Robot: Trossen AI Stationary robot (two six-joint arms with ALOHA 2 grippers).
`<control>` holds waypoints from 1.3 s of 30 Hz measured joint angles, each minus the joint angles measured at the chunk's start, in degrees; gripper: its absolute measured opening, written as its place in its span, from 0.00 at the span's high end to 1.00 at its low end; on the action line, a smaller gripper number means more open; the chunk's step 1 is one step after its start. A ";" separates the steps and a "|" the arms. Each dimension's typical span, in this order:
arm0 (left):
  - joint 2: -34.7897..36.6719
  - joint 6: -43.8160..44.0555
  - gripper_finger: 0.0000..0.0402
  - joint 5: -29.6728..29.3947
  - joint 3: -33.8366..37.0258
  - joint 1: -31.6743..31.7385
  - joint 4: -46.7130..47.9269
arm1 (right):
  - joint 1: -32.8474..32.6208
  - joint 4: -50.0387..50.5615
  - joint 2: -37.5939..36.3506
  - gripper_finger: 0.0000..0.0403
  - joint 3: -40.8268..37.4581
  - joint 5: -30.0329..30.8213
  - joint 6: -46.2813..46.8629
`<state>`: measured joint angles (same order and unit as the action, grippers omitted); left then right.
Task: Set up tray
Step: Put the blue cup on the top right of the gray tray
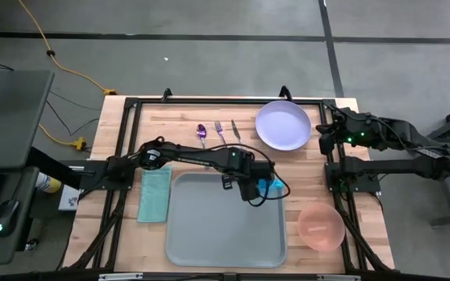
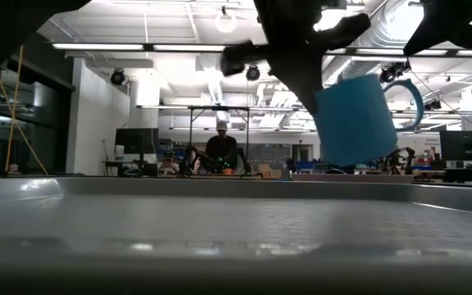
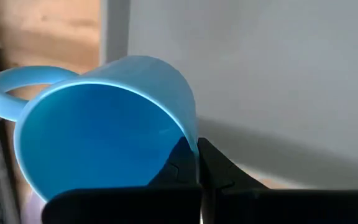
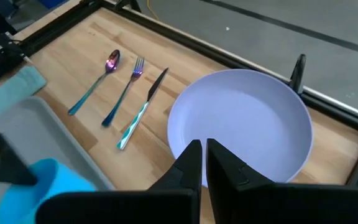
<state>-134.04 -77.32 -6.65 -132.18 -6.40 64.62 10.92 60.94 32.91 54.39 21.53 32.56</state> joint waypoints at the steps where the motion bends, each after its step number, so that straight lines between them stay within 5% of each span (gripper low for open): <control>1: -0.18 -1.05 0.96 -1.50 0.03 0.00 -0.10 | 0.00 0.01 0.00 1.00 0.00 -0.35 0.06; 30: -1.13 -0.82 0.96 7.63 0.07 0.74 -1.74 | 0.00 0.09 0.02 1.00 0.00 -0.47 1.07; 39: -1.11 -0.39 0.88 7.16 0.07 0.79 -2.12 | 0.00 0.07 0.02 1.00 0.00 -0.47 1.07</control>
<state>-135.15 -77.71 0.51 -132.11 -5.61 62.50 10.92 61.01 32.93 54.39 21.06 33.63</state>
